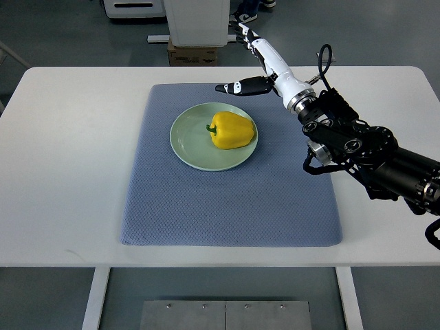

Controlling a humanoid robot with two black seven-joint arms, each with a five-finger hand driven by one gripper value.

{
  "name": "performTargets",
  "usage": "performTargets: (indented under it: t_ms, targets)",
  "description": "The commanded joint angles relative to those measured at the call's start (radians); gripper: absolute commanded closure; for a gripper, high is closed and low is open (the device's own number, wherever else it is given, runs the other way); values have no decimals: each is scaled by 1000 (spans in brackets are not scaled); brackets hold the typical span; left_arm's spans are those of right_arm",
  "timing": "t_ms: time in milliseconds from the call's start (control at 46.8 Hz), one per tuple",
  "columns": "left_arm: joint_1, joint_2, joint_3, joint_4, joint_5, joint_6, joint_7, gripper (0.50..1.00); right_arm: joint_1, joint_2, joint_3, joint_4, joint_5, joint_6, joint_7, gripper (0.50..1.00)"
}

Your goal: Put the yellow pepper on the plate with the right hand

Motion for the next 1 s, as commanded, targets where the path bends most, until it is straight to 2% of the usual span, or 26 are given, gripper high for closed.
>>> performTargets:
  t_ms: [0,107,384,598,982]
  targets:
    - [0,0,0,0,0,0,0,500,-39,-22,42,-2,0,-3,3,500]
    - [0,0,0,0,0,0,0,500,-99,-53,103,-2,3,-8,11,500]
    - [0,0,0,0,0,0,0,500,-231,-80,443,-1,67,11,-1,500]
    - [0,0,0,0,0,0,0,500,-269,-91,524,-7,225,60,-58,500]
    - [0,0,0,0,0,0,0,500,-357,-85,644,-44,371,101,-81,500]
